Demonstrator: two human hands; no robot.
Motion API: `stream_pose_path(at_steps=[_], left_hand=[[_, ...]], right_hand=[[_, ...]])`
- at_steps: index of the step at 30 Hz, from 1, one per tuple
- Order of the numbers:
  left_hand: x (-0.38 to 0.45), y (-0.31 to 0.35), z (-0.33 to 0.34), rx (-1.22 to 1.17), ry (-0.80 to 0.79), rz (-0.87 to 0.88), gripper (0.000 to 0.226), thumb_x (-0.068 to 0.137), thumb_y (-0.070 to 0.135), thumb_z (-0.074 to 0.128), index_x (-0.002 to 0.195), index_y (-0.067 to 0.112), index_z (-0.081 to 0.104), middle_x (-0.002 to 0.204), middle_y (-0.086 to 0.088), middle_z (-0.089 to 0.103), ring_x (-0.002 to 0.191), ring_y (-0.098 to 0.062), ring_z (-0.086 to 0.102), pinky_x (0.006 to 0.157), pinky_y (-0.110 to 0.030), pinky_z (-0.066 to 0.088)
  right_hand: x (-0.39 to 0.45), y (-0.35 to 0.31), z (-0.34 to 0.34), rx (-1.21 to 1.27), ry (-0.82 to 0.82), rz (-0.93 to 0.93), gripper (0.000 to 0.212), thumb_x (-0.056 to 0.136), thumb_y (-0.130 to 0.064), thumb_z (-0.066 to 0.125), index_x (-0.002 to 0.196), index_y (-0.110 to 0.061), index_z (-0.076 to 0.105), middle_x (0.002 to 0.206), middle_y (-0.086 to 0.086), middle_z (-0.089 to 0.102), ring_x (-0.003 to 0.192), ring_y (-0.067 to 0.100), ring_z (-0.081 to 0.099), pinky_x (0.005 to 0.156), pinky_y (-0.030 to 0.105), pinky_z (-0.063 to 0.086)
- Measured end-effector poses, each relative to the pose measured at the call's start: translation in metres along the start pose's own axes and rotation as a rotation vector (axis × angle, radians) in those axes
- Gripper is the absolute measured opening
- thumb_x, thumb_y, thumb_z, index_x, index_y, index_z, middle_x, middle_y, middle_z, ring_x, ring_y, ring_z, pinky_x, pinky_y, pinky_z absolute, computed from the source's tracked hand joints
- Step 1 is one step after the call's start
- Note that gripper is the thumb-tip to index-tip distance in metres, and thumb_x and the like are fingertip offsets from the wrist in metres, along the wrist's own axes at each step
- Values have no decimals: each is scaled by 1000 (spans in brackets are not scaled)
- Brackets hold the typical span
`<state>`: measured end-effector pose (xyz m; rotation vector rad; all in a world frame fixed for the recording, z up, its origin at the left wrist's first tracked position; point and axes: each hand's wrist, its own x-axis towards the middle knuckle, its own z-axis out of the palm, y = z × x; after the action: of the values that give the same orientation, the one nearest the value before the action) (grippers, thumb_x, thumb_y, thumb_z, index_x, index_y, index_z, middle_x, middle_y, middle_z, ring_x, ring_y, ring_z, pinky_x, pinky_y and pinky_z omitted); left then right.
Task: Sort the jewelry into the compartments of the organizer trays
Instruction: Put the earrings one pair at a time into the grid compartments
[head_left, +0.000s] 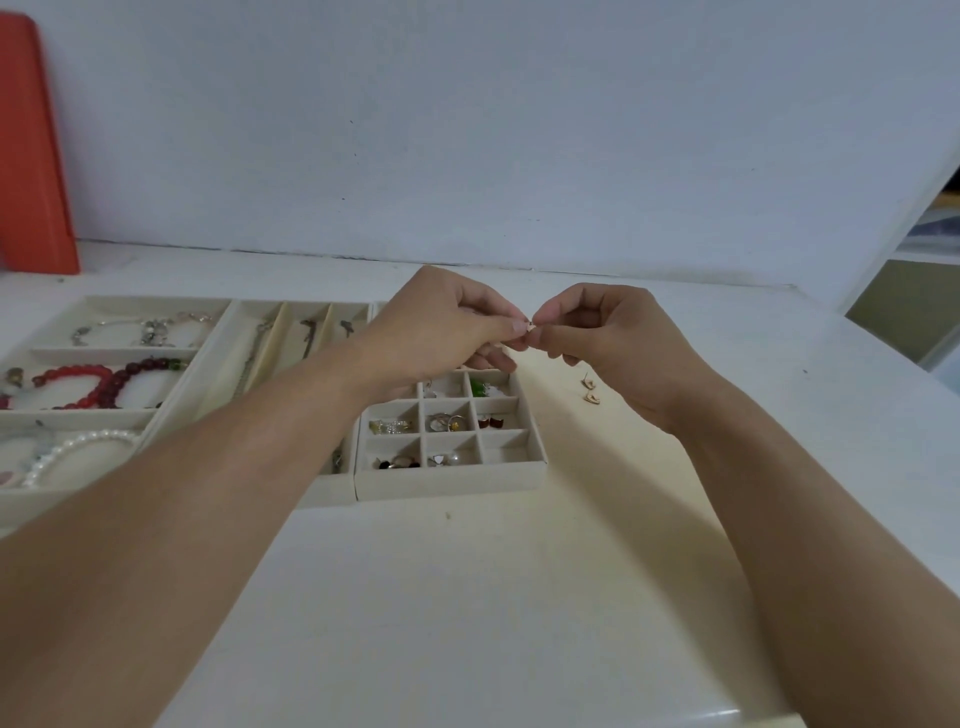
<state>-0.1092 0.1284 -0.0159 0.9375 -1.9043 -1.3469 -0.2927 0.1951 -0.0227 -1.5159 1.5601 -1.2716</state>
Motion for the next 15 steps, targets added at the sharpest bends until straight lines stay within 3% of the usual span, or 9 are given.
stream_pose_path(at_steps=[3, 5, 10, 15], left_hand=[[0, 0, 1, -50, -6, -28, 3, 90, 10, 73, 91, 11, 76, 81, -2, 78, 72, -15, 75, 65, -20, 55], [0, 1, 1, -81, -1, -54, 2, 89, 9, 74, 91, 9, 75, 81, -4, 78, 71, -14, 74, 63, -19, 56], [1, -1, 0, -150, 0, -148, 6, 86, 5, 76, 91, 3, 75, 85, -17, 76, 74, -21, 75, 64, -22, 59], [3, -5, -3, -108, 28, -179, 8, 84, 7, 79, 91, 4, 77, 83, -15, 75, 68, -17, 73, 67, -24, 62]], right_hand=[[-1, 1, 2, -22, 24, -4, 21, 74, -28, 87, 86, -18, 73, 81, -1, 75, 73, 24, 57, 69, 44, 41], [-1, 1, 3, -48, 33, -20, 22, 73, -30, 88, 85, -19, 73, 81, -2, 76, 73, 27, 57, 65, 43, 40], [-2, -2, 5, -161, 48, -85, 14, 79, -9, 83, 84, -16, 72, 75, -6, 74, 57, 4, 56, 46, 20, 38], [-2, -1, 6, -247, 47, -92, 12, 83, -10, 80, 88, -20, 76, 73, -12, 72, 53, -2, 57, 46, 9, 37]])
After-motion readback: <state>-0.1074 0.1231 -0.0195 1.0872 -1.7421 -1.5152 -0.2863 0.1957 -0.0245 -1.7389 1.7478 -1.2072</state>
